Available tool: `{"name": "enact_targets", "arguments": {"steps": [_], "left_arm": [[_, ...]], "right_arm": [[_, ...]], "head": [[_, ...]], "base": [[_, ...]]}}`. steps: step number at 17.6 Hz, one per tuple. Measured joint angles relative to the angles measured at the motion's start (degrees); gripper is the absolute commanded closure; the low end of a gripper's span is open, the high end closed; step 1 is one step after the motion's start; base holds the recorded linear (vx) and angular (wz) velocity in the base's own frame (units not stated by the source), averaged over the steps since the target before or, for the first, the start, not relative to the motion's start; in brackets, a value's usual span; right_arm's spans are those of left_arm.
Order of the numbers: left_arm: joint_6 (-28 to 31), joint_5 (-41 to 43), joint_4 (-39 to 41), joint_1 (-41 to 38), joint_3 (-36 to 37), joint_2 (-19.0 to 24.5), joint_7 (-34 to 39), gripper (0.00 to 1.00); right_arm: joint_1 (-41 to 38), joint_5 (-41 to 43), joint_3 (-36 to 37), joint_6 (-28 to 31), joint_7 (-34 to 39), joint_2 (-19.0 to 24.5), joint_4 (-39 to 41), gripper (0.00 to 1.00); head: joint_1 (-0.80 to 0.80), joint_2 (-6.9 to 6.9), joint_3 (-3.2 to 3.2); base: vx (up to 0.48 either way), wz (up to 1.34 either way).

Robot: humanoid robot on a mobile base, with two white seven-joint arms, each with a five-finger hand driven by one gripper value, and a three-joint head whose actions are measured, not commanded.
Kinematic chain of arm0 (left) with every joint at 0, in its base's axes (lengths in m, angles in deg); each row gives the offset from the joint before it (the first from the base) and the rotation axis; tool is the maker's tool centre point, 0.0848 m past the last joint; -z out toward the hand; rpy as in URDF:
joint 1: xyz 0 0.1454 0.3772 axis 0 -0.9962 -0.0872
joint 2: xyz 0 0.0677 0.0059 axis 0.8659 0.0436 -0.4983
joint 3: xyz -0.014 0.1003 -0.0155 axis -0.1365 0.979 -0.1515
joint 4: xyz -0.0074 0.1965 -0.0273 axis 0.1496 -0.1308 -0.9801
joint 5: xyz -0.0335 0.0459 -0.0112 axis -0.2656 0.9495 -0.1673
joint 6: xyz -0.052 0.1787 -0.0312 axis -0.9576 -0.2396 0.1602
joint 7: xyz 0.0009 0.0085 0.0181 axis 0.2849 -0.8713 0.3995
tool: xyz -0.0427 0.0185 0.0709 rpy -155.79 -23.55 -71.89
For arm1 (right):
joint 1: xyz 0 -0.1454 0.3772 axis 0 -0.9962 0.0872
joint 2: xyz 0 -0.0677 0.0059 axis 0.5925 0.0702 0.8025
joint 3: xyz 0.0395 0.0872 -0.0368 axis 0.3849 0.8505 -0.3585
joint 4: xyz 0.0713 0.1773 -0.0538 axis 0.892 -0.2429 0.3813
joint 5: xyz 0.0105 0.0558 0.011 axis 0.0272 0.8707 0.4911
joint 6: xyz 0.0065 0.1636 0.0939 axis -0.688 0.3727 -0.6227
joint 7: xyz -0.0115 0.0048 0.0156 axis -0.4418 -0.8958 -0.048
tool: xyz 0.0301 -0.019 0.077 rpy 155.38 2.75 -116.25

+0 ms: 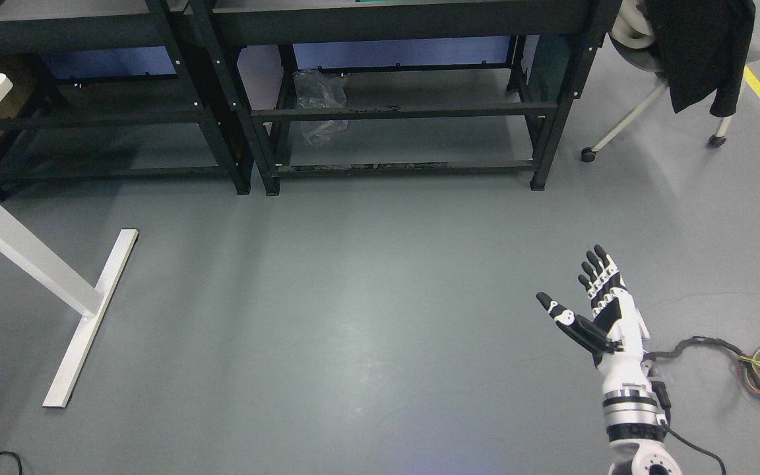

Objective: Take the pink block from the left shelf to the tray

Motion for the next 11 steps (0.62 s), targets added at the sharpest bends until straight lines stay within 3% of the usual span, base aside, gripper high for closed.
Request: {"name": "enact_targets", "arguments": {"steps": [11], "left_arm": [[0.00, 0.00, 0.00, 0.00, 0.00, 0.00, 0.00, 0.00]], "right_arm": [[-0.54, -0.01, 0.05, -0.01, 0.00, 0.00, 0.00, 0.00]], "head": [[0.00, 0.00, 0.00]], "base": [[0.000, 0.00]]}}
